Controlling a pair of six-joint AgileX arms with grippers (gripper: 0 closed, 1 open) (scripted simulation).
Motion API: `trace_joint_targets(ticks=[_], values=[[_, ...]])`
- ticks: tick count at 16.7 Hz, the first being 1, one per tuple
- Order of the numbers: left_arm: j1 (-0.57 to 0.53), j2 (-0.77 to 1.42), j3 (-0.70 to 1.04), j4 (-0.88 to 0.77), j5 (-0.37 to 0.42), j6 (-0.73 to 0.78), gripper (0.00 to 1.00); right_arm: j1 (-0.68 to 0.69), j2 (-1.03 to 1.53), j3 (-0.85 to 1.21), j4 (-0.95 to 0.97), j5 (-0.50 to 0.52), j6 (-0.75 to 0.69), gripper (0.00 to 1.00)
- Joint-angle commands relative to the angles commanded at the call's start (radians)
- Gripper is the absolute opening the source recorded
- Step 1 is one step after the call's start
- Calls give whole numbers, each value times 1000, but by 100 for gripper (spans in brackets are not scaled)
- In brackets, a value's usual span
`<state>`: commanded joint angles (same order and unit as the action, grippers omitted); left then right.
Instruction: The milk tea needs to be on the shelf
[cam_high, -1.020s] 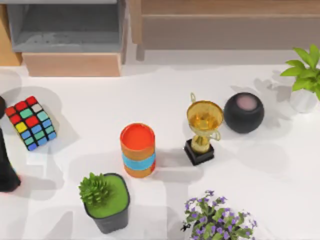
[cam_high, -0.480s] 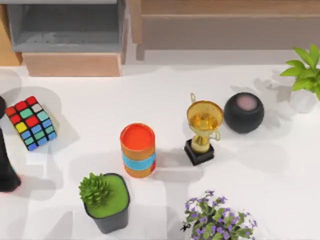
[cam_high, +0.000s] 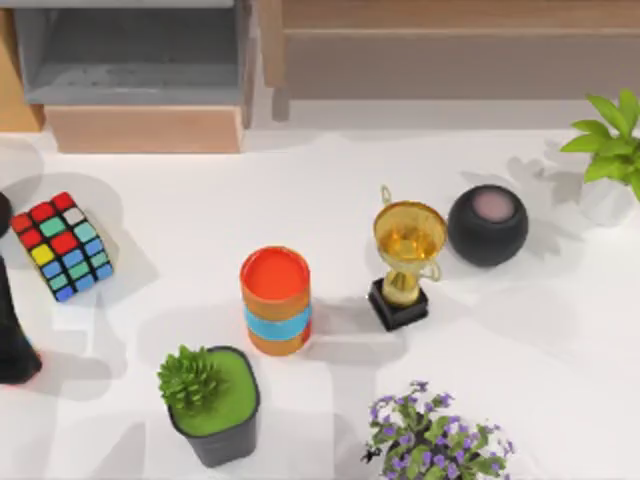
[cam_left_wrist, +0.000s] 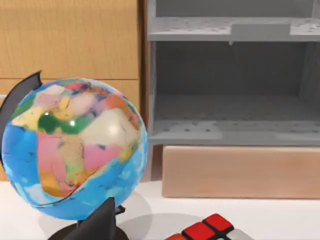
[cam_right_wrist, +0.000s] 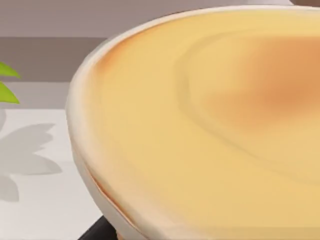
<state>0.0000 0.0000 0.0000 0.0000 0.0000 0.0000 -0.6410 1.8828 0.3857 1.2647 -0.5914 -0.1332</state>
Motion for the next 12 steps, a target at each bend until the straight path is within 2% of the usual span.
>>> trace_joint_targets(ticks=[12], values=[[0, 0, 0, 0, 0, 0, 100, 0, -37, 2, -37, -1, 1, 0]])
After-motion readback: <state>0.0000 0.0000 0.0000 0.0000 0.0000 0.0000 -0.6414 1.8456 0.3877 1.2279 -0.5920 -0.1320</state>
